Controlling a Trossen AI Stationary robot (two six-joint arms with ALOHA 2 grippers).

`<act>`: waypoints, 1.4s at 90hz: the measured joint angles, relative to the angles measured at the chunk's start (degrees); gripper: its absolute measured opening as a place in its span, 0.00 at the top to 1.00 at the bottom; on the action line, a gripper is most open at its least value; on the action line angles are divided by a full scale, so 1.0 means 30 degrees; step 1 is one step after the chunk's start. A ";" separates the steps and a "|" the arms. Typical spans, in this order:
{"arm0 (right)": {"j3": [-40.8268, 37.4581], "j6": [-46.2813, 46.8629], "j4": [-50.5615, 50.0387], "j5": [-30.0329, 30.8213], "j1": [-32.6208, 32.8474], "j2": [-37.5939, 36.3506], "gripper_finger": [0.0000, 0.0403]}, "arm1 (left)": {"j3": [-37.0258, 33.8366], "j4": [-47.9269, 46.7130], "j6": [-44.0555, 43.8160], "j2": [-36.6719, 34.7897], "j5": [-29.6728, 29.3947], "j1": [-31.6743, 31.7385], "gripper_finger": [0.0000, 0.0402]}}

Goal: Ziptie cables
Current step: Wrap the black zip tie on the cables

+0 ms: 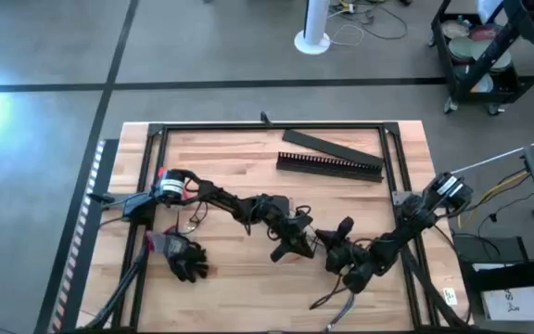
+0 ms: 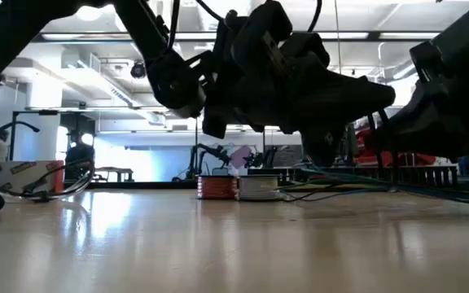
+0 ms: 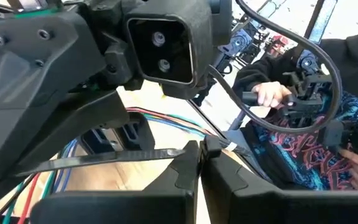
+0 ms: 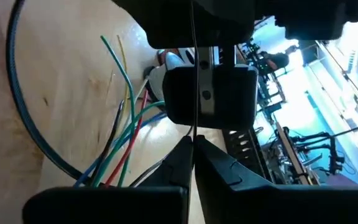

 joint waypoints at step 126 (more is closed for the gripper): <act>0.0555 -0.1194 0.0018 -0.0833 0.0000 -0.0007 1.00 | 0.0000 -0.0003 0.0066 0.0007 -0.0036 0.0000 1.00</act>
